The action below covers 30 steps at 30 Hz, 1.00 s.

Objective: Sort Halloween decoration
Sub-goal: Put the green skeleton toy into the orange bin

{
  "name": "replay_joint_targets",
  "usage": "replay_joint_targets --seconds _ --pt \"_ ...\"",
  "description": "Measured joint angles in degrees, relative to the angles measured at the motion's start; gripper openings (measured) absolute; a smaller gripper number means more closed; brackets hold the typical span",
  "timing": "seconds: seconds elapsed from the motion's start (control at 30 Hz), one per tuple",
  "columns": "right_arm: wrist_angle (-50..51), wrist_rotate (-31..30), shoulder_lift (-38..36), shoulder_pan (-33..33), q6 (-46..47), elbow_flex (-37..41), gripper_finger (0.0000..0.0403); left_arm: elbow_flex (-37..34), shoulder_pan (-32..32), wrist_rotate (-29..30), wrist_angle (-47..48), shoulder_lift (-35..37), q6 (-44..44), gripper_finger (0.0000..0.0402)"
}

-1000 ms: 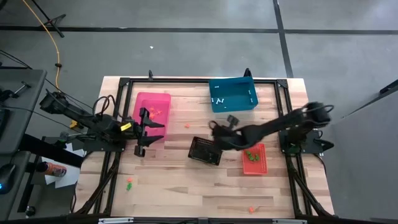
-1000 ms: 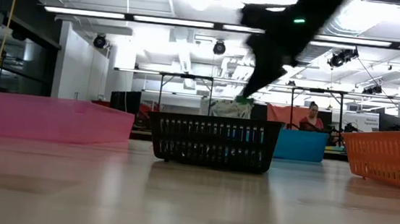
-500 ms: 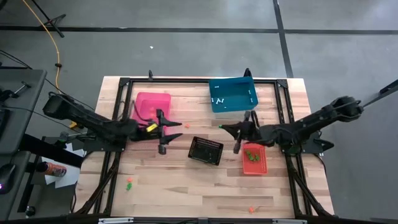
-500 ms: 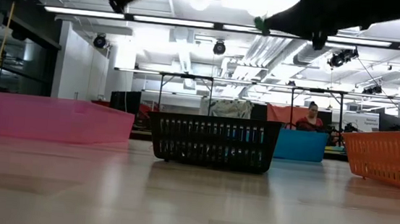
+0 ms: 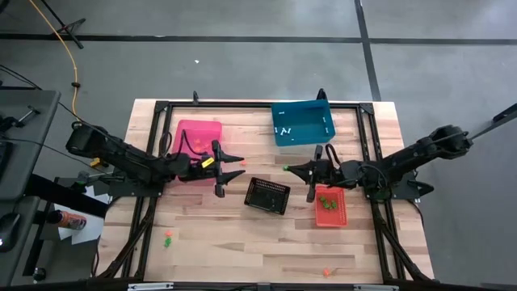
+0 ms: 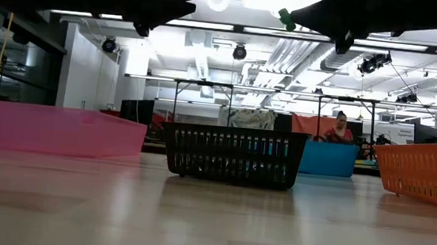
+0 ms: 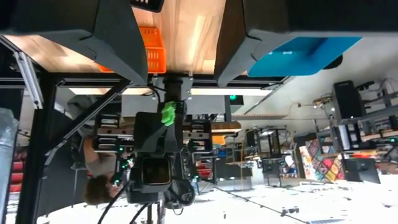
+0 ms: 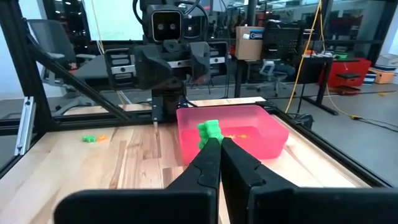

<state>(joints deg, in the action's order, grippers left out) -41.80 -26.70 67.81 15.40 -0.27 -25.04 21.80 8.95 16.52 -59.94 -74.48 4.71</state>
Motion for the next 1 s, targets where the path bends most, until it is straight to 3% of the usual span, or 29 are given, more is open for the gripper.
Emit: replay_joint_targets --seconds 0.2,0.3,0.57,0.7,0.8,1.0 --pt "0.3 0.04 -0.05 0.0 -0.13 0.0 0.0 0.0 0.0 -1.19 0.83 0.0 -0.02 0.0172" --pt "7.26 1.69 -2.14 0.46 2.84 -0.09 0.0 0.0 0.0 -1.02 1.93 0.0 -0.02 0.0172" --pt "45.63 3.81 -10.37 6.64 25.54 -5.09 0.0 0.03 0.0 -1.0 4.38 0.0 -0.02 0.0172" --pt "63.53 10.61 -11.23 10.84 43.18 -8.44 0.0 0.04 0.0 -0.97 5.27 0.0 -0.02 0.0172" --pt "71.51 13.83 -10.4 14.46 54.11 -10.09 0.0 0.04 0.0 -0.97 5.29 0.0 -0.02 0.0172" --pt "81.93 16.57 -7.81 19.45 67.02 -11.23 0.0 0.04 0.0 -0.95 5.29 0.0 -0.02 0.0172"
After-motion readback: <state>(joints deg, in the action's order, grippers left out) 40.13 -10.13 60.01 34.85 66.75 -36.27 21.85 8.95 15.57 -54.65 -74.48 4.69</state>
